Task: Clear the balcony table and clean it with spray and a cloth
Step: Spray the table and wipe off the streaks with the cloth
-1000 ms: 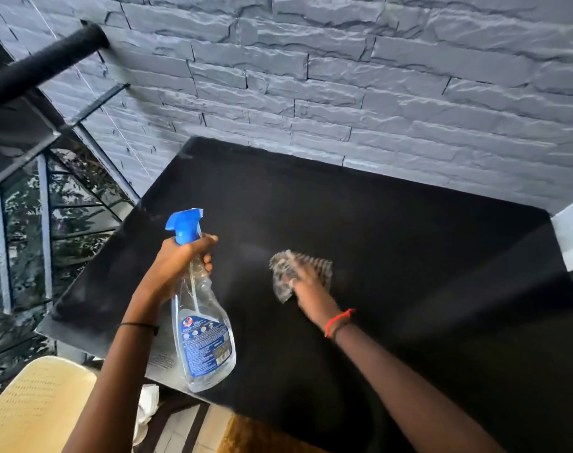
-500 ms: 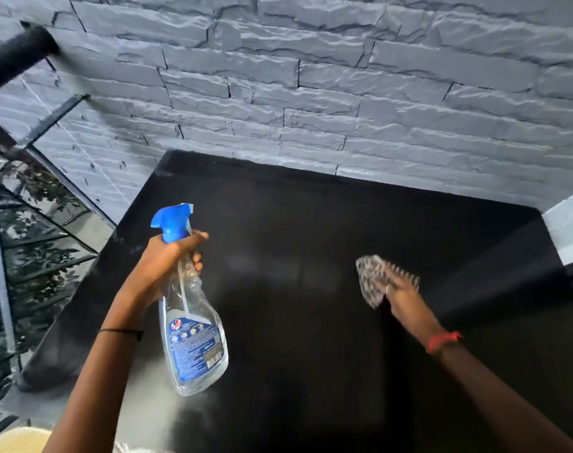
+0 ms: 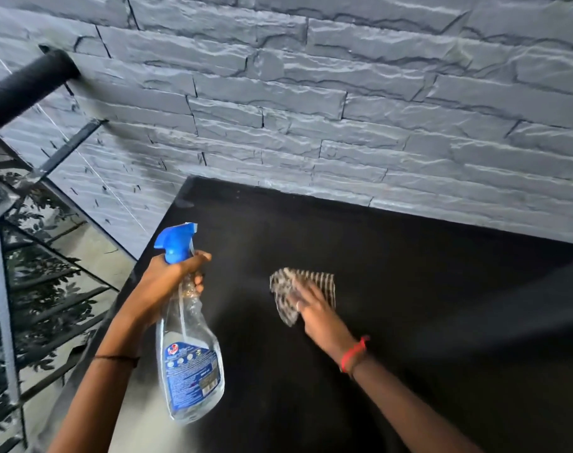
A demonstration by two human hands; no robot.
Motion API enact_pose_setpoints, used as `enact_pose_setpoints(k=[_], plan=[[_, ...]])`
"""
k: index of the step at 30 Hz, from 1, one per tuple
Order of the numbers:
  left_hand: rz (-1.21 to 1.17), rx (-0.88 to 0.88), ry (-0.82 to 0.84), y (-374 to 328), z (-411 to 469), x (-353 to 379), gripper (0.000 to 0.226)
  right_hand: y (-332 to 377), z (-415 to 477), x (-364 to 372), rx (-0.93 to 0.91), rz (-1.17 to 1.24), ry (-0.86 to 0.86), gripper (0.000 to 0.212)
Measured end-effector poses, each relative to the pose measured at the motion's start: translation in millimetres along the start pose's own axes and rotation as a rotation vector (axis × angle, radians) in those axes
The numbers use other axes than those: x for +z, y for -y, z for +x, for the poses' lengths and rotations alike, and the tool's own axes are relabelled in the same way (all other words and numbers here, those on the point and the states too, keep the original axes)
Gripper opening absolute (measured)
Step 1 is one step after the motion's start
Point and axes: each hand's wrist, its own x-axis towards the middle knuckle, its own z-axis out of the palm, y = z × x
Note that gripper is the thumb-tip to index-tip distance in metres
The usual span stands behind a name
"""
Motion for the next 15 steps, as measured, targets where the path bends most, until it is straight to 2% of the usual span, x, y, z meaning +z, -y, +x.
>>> enact_pose_setpoints(k=[3,6,8,11,13,15], plan=[[-0.019,0.014,0.016,-2.8,15.4,-5.7,0.017,-1.2,-68.3,6.0,-0.006,0.003,0.005,0.076],[-0.025,0.013,0.034,-5.7,29.9,-12.0,0.016,-57.6,-110.5,-0.7,0.149,0.019,-0.026,0.074],[-0.023,0.017,0.039,-5.6,38.4,-17.6,0.017,-97.9,-110.1,-19.5,0.318,0.020,-0.018,0.065],[-0.015,0.031,0.045,-4.1,44.6,-27.0,0.017,-141.9,-63.3,-53.0,0.457,-0.034,-0.075,0.058],[-0.014,0.026,0.041,-2.8,48.0,-36.6,0.015,-160.5,-10.5,-64.0,0.477,-0.005,-0.120,0.059],[-0.015,0.009,0.024,-1.1,50.9,-45.4,0.014,-168.7,48.0,-60.3,0.502,-0.003,-0.128,0.050]])
